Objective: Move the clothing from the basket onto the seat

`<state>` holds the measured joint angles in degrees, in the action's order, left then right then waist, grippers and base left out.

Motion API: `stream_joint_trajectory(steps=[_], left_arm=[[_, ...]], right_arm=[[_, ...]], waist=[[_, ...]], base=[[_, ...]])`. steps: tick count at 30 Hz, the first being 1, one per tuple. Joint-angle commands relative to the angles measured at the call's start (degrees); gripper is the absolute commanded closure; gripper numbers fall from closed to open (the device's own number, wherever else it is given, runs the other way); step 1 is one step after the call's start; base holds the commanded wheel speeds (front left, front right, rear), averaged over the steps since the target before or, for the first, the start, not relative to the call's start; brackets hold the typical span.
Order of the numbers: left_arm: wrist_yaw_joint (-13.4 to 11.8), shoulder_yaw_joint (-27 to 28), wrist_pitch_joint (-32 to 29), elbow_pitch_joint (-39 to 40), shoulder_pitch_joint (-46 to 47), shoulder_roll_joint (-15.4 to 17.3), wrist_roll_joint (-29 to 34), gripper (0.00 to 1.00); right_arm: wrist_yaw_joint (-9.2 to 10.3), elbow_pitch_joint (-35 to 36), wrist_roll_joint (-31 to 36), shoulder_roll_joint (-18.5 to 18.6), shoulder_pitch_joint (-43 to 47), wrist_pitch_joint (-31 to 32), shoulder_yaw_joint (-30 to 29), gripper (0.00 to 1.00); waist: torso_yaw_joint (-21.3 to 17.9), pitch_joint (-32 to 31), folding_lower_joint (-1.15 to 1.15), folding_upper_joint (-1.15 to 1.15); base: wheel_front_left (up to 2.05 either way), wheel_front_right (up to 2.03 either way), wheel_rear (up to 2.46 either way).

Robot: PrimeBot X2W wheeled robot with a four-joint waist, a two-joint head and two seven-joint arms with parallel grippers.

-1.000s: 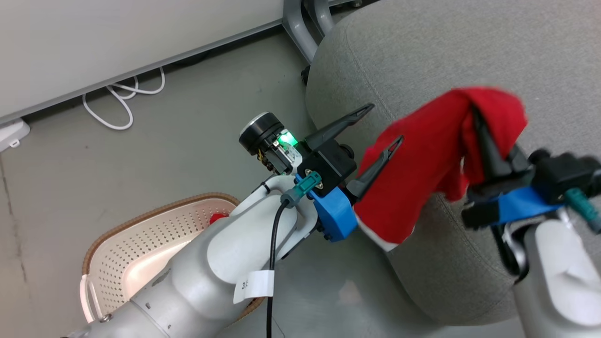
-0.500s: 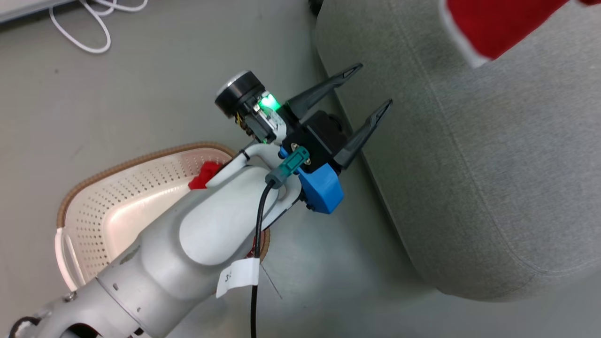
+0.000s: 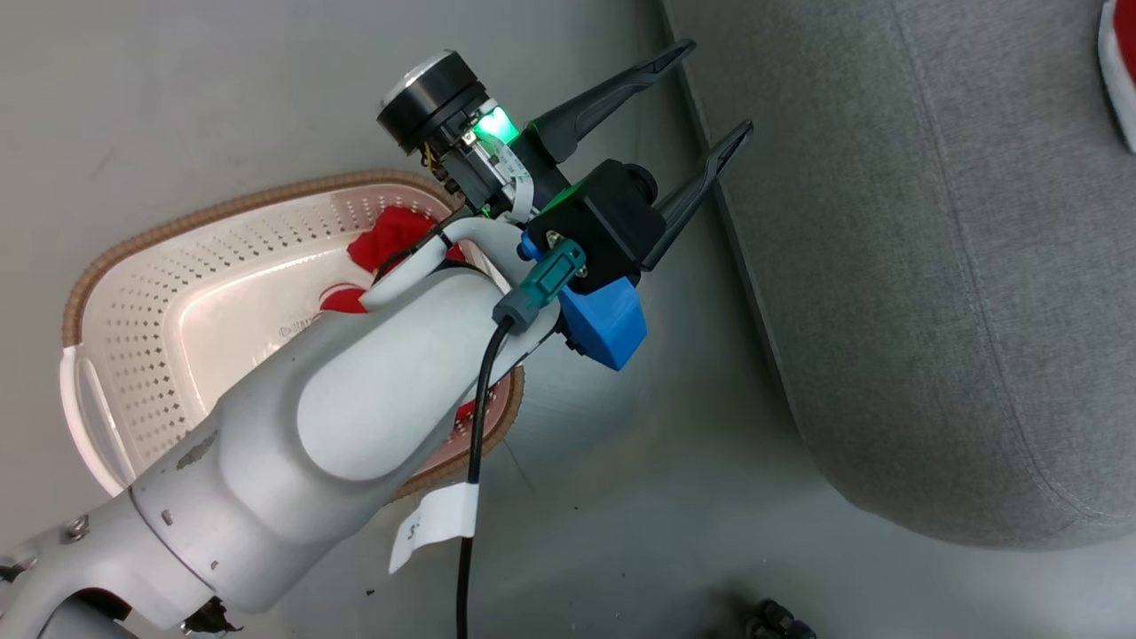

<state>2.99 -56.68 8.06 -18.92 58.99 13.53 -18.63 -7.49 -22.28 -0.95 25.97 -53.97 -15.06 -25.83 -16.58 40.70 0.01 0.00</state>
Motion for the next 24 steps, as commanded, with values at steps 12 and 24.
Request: stream_joint_trajectory(steps=[12, 24], left_arm=[[-0.8, -0.7, -1.1, 2.6, 1.3, 1.4, 0.3, 0.00], [-1.8, -0.6, 1.5, 1.2, -0.6, 0.8, -1.0, 0.00]], right_arm=[[-0.01, -11.6, 1.7, -6.4, 5.1, -0.2, 0.8, 1.00], [-0.01, -8.5, 1.3, -8.0, 11.6, -0.2, -2.4, 0.00]], waist=[[0.6, 3.3, -0.01, 0.00], [1.0, -0.1, -0.01, 0.00]], base=[[0.00, 0.00, 0.00], [0.00, 0.00, 0.00]])
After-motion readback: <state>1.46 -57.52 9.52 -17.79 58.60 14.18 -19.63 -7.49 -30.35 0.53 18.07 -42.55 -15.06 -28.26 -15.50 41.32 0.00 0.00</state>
